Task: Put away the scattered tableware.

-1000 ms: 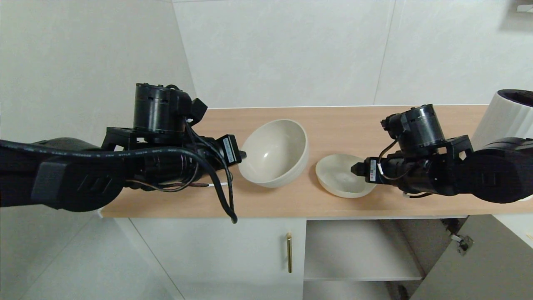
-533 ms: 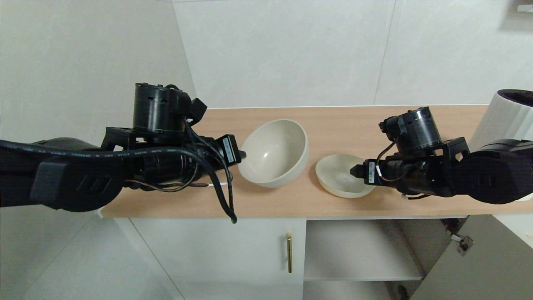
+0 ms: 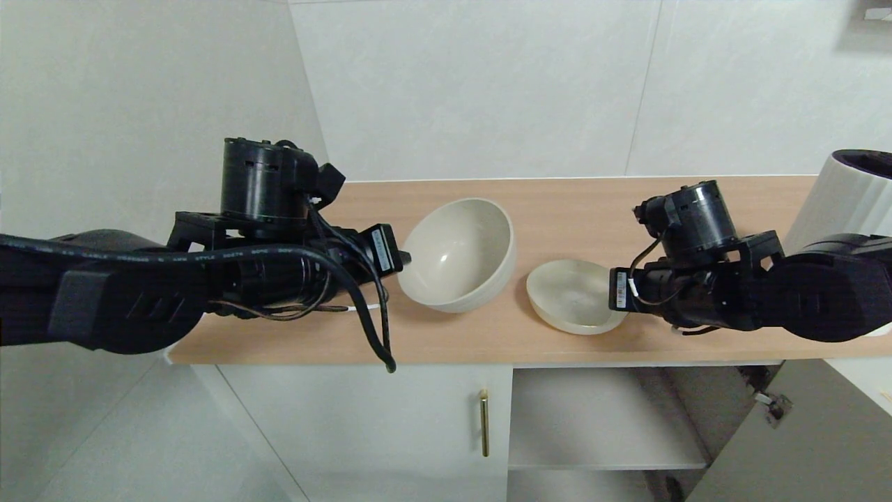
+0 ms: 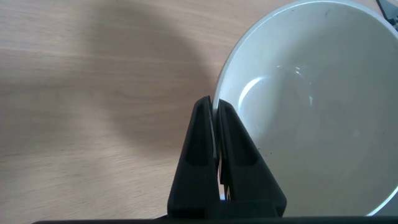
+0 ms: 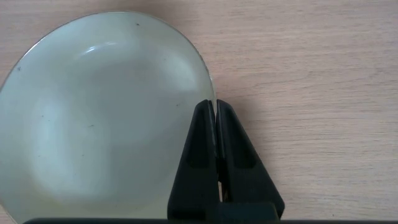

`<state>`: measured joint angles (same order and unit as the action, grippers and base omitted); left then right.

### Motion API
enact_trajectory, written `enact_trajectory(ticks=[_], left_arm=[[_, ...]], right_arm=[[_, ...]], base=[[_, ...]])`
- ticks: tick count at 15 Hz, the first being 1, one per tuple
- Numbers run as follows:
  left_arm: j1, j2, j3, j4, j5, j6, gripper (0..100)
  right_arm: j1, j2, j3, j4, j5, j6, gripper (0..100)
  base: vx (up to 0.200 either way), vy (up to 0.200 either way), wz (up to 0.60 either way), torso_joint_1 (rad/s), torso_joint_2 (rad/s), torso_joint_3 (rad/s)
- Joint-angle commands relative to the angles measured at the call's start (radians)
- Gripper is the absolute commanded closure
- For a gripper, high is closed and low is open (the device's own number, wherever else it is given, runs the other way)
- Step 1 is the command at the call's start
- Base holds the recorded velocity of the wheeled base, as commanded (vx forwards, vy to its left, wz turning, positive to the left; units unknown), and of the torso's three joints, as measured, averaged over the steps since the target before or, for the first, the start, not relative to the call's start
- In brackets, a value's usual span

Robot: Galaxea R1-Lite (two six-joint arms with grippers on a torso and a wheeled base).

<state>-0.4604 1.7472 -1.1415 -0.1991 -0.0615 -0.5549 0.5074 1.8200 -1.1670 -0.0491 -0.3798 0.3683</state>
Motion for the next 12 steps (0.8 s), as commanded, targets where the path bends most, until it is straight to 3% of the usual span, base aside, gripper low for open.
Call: enact_trajectory(ticks=[1,5,9,12], left_arm=[[0.000,-0.002,0.000,0.000,0.000,0.000,100],[0.000,-0.025,0.016,0.003,0.000,-0.002,100],[0.000,-0.126,0.114,0.000,-0.001,0.010,100],[-0.001,-0.178,0.170,-0.002,-0.001,0.087,100]], right_arm=[[0.000,-0.002,0.000,0.000,-0.001,0.000,100],[0.000,-0.068,0.010,0.014,0.018,0.000,100],[-0.001,-0.281,0.015,0.193,0.243,0.011,100],[-0.001,-0.352,0.036,0.262,0.279,0.009,100]], base=[[0.000,0.000,0.00,0.000,0.00,0.000],[0.000,0.000,0.00,0.000,0.00,0.000],[0.000,0.000,0.00,0.000,0.00,0.000],[0.000,0.000,0.00,0.000,0.00,0.000]])
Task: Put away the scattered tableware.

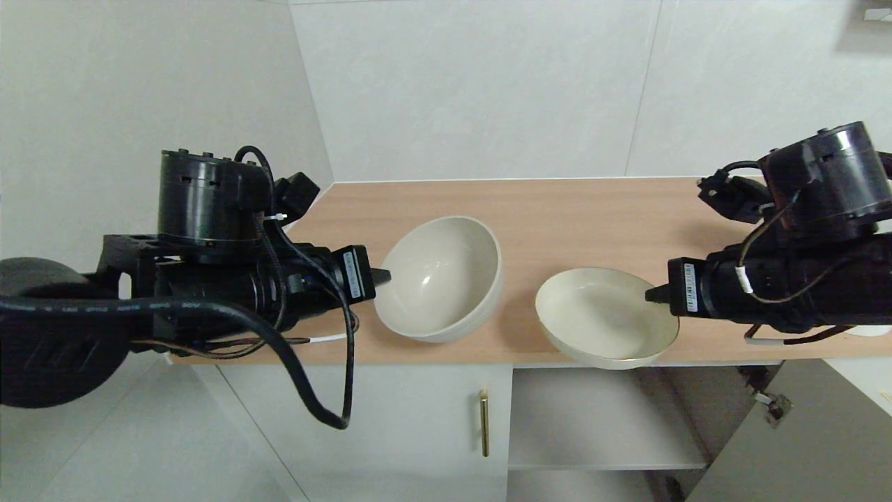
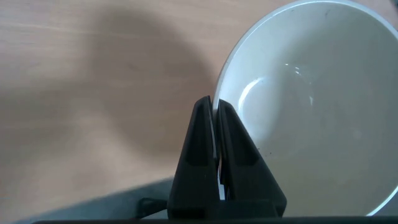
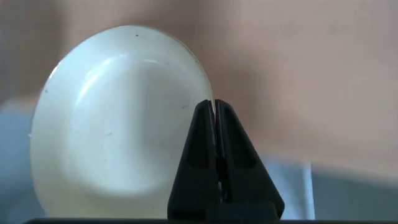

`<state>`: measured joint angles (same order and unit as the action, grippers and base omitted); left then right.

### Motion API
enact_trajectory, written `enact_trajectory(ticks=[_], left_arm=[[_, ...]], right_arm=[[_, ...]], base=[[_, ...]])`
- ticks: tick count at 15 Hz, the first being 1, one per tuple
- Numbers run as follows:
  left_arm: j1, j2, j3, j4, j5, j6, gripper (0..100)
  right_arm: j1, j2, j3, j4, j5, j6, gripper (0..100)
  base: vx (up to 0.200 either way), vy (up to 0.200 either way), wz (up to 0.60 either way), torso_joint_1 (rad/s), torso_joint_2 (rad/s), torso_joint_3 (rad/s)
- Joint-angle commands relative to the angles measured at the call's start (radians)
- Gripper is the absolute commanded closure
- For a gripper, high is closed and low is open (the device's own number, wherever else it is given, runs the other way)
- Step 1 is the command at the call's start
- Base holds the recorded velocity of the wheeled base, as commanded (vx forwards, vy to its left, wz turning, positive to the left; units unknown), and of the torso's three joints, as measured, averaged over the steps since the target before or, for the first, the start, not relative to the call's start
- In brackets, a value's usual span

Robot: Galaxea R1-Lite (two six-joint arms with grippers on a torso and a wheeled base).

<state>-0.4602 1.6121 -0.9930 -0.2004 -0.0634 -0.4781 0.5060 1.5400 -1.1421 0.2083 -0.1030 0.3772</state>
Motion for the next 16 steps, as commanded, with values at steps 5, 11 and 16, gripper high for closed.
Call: enact_trajectory(ticks=[5,11,16], left_arm=[[-0.005,-0.064,0.042,-0.001,-0.001,0.019,100],[-0.021,-0.055,0.043,-0.001,0.001,0.019,100],[-0.021,-0.051,0.042,-0.001,0.001,0.019,100]], right_arm=[[0.000,-0.147,0.091,0.023,0.074,-0.087,100],[-0.003,-0.147,0.096,0.025,0.066,-0.092,100],[-0.003,-0.143,0.096,0.025,0.066,-0.092,100]], base=[[0.000,0.000,0.00,0.000,0.00,0.000],[-0.067,0.000,0.00,0.001,0.00,0.000],[-0.200,0.000,0.00,-0.002,0.00,0.003]])
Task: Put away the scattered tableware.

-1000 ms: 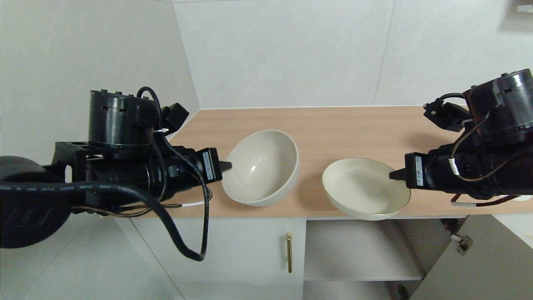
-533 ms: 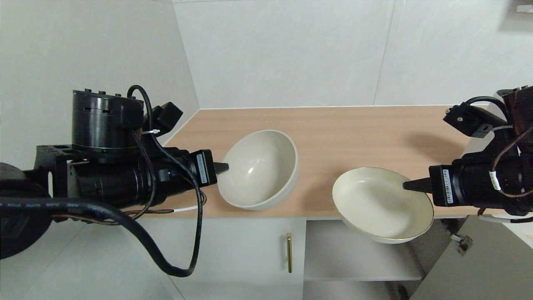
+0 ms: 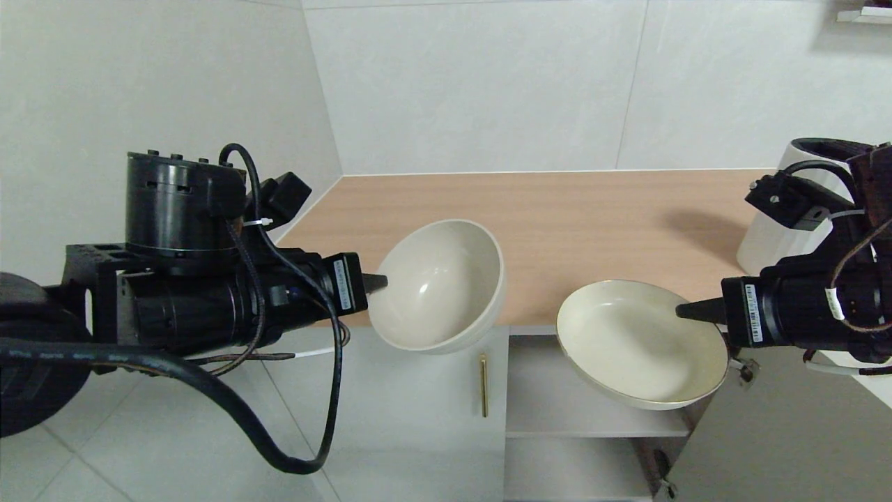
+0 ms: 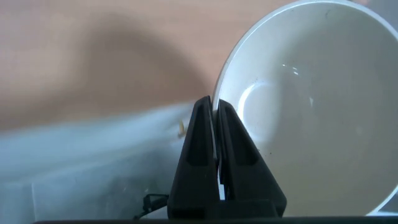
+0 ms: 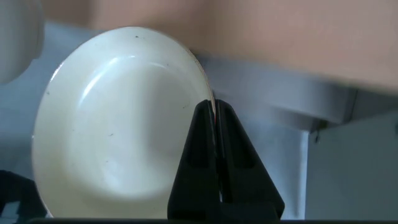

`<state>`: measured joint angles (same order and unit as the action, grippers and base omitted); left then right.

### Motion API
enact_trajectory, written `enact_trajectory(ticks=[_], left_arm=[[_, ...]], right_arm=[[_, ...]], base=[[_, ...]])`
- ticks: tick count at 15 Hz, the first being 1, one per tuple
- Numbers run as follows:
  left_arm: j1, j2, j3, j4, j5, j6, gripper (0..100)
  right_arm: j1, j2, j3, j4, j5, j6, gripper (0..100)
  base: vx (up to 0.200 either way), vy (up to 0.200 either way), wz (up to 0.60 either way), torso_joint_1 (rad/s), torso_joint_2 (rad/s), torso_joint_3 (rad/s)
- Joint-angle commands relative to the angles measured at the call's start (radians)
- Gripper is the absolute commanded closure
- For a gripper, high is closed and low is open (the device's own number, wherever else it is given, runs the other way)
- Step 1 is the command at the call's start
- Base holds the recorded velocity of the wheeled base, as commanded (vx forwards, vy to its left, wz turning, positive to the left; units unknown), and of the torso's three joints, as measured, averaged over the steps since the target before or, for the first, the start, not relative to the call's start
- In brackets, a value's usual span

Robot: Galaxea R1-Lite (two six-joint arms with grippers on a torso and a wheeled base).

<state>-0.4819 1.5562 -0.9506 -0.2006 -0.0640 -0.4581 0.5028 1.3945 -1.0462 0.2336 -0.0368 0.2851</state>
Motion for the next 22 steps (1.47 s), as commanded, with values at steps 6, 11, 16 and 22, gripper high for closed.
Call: enact_trajectory(ticks=[6,11,16,22], left_arm=[[0.000,0.007,-0.002,-0.002,0.000,-0.001,100],[0.002,0.007,-0.003,-0.002,0.000,-0.001,100],[0.002,0.013,-0.005,-0.003,0.000,0.001,100],[0.002,0.013,-0.005,-0.003,0.000,0.001,100]], right_arm=[[-0.001,0.009,0.000,0.000,0.000,0.000,100],[-0.015,0.026,0.000,-0.002,0.002,0.002,100],[-0.023,0.043,-0.005,-0.004,0.002,0.002,100],[-0.023,0.047,-0.005,-0.004,0.002,0.002,100]], base=[[-0.067,0.000,0.00,0.002,0.00,-0.001],[0.000,0.000,0.00,0.000,0.00,0.000],[0.000,0.000,0.00,-0.015,0.04,0.020],[0.000,0.000,0.00,-0.163,0.42,0.250]])
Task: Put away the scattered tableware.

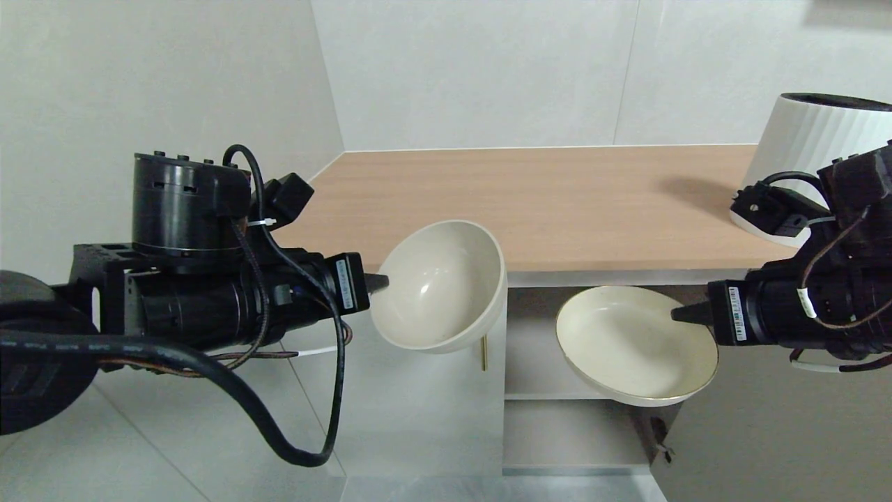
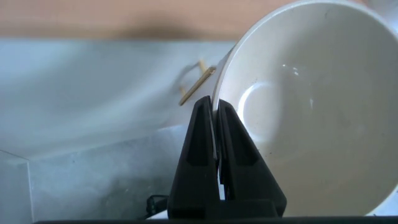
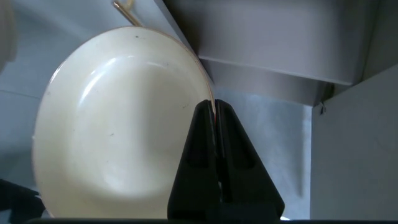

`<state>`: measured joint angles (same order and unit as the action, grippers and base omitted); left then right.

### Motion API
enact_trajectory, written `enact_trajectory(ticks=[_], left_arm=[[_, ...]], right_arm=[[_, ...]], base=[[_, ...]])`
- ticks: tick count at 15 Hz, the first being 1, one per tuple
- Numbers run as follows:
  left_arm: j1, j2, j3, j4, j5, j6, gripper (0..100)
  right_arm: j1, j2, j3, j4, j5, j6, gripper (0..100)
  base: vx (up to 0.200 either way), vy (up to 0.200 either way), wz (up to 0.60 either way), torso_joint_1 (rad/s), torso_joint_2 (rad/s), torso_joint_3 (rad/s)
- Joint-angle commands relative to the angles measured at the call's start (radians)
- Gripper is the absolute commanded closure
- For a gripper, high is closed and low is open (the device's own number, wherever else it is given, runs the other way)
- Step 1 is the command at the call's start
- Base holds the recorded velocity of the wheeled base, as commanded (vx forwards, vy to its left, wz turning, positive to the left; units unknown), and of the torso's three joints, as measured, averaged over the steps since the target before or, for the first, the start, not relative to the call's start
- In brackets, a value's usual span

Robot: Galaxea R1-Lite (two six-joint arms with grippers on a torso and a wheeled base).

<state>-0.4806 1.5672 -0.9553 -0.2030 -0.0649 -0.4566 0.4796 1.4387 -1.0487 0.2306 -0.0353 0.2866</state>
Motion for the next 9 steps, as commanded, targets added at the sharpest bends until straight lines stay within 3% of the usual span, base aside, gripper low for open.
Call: enact_trajectory(ticks=[1,9], left_arm=[[-0.001,0.002,0.000,-0.001,0.000,-0.001,100],[-0.001,0.002,0.000,-0.001,-0.001,-0.001,100]], right_arm=[[0.001,0.003,0.001,-0.001,0.000,0.000,100],[0.001,0.005,0.001,-0.001,0.000,-0.001,100]], base=[[0.000,0.000,0.00,-0.168,0.47,0.305],[0.000,0.000,0.00,-0.138,0.46,0.314]])
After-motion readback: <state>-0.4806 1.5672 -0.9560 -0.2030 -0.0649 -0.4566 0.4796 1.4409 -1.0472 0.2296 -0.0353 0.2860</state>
